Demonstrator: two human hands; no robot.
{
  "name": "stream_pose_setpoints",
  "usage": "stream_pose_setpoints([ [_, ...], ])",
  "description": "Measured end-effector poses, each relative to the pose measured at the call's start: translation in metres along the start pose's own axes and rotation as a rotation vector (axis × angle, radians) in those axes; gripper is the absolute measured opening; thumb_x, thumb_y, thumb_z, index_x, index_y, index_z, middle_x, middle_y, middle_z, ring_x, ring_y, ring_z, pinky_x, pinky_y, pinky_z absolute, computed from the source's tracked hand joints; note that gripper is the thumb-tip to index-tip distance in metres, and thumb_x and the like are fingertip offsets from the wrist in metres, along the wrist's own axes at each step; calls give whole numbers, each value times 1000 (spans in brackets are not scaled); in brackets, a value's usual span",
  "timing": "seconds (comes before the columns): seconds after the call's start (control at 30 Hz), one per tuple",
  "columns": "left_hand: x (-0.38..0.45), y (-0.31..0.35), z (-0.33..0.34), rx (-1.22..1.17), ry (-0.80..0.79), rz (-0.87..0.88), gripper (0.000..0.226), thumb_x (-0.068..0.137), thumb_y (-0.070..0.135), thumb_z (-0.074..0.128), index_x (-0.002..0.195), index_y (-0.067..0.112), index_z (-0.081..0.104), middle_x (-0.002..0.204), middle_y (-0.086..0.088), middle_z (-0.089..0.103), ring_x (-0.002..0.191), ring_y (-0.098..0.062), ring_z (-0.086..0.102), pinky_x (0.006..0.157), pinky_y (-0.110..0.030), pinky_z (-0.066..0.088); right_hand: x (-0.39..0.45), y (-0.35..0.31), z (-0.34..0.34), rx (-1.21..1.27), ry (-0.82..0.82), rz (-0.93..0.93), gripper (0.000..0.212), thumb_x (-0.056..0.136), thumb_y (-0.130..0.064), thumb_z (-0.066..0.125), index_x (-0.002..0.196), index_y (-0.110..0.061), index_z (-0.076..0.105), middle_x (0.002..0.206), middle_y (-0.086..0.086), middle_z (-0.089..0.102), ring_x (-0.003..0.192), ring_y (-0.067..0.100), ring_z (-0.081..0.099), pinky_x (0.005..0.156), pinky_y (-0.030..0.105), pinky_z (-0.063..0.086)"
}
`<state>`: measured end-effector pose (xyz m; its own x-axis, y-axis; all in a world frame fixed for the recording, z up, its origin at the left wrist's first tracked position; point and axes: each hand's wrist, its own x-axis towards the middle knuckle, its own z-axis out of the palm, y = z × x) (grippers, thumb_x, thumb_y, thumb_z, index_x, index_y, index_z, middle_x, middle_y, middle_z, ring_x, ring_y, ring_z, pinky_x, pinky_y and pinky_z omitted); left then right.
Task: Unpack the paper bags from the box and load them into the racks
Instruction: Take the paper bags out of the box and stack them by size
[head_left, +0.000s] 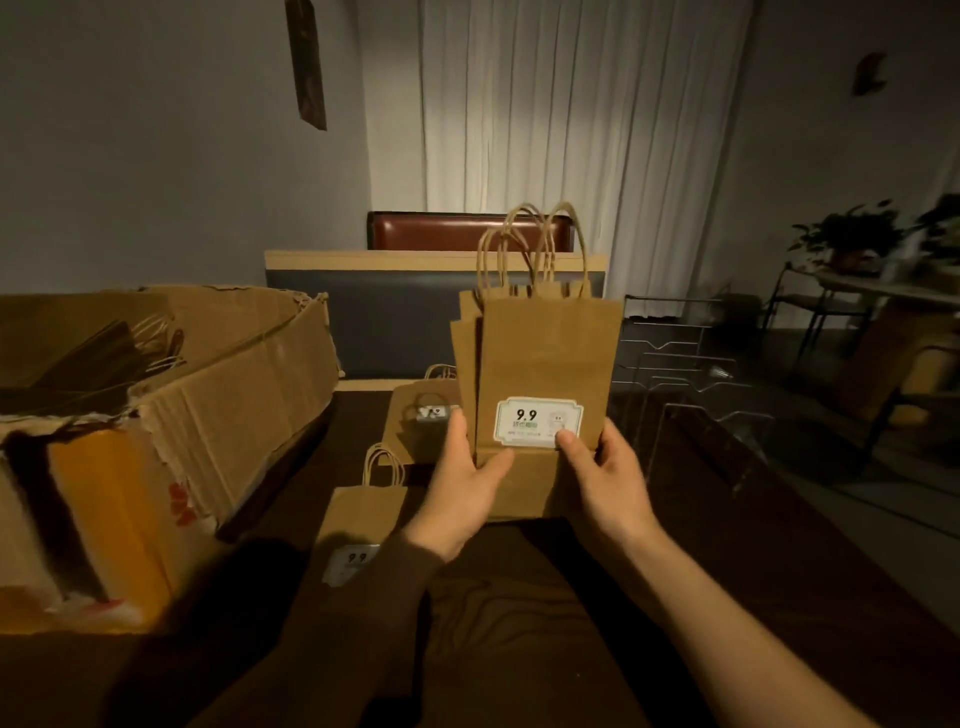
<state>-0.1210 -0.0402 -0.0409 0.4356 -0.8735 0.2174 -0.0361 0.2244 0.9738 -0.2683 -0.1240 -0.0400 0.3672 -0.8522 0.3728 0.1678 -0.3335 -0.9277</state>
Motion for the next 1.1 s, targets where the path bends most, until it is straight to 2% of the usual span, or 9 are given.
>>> stream_pose_setpoints([
  [0.13, -18, -40, 13, 157, -56, -170, 77, 93, 14, 66, 152, 35, 22, 142, 7, 54, 129, -10, 52, 111, -43, 43, -32, 43, -12, -104, -36, 117, 34, 97, -16, 61, 121, -38, 53, 116, -16, 68, 114, 2, 62, 88, 19, 52],
  [0.37, -18, -44, 17, 213, -16, -209, 81, 91, 3, 64, 147, 39, 18, 136, 5, 58, 120, -10, 56, 105, -42, 48, -33, 46, -20, -233, -142, 173, 37, 99, -15, 57, 127, -37, 46, 119, -22, 62, 116, -5, 56, 98, 18, 45],
  [0.5, -21, -16, 9, 279, 14, -145, 77, 89, -6, 61, 137, 40, 22, 122, 12, 58, 116, -8, 55, 99, -33, 48, -23, 17, -11, -224, -175, 187, 30, 98, -16, 59, 121, -33, 49, 115, -17, 62, 111, -1, 57, 93, 22, 49],
  [0.67, -32, 30, -49, 375, 93, -102, 95, 68, 4, 74, 137, 49, 25, 123, 4, 63, 116, -20, 60, 104, -48, 47, -9, -30, 27, -107, -120, 160, 37, 89, -18, 71, 123, -22, 57, 103, -3, 71, 97, 9, 69, 87, 31, 57],
  [0.73, -51, 40, -82, 375, 76, -115, 95, 65, 9, 73, 145, 36, 29, 123, 3, 66, 114, -17, 63, 103, -41, 49, -17, -34, 55, -159, -153, 178, 38, 84, -17, 77, 118, -19, 61, 96, 3, 72, 89, 13, 70, 82, 36, 58],
  [0.8, -75, 46, -108, 433, 52, -145, 78, 71, 9, 74, 139, 30, 42, 117, 12, 67, 110, -7, 64, 97, -28, 51, -29, -28, 82, -226, -215, 218, 37, 82, -16, 79, 115, -16, 63, 89, 0, 71, 83, 13, 69, 78, 36, 58],
  [0.87, -96, 40, -131, 610, 70, -250, 61, 73, 24, 75, 127, 36, 50, 116, 16, 64, 109, -9, 62, 93, -29, 50, -46, -16, 104, -403, -357, 295, 33, 83, -21, 78, 114, -19, 65, 102, -8, 70, 94, 13, 67, 80, 33, 55],
  [0.97, -117, 10, -150, 998, 6, -459, 57, 73, 44, 69, 125, 23, 62, 121, 2, 61, 112, -20, 59, 90, -31, 51, -71, 7, 123, -806, -495, 328, 30, 85, -28, 72, 112, -17, 67, 118, 3, 64, 108, 23, 62, 82, 30, 49],
  [1.1, -116, -6, -149, 700, 154, -369, 11, 86, 19, 70, 95, 23, 66, 94, 8, 64, 94, -14, 63, 73, -24, 49, -83, 26, 135, -773, -429, 342, 43, 83, -22, 73, 123, -13, 58, 130, 5, 42, 116, 27, 54, 104, 31, 43],
])
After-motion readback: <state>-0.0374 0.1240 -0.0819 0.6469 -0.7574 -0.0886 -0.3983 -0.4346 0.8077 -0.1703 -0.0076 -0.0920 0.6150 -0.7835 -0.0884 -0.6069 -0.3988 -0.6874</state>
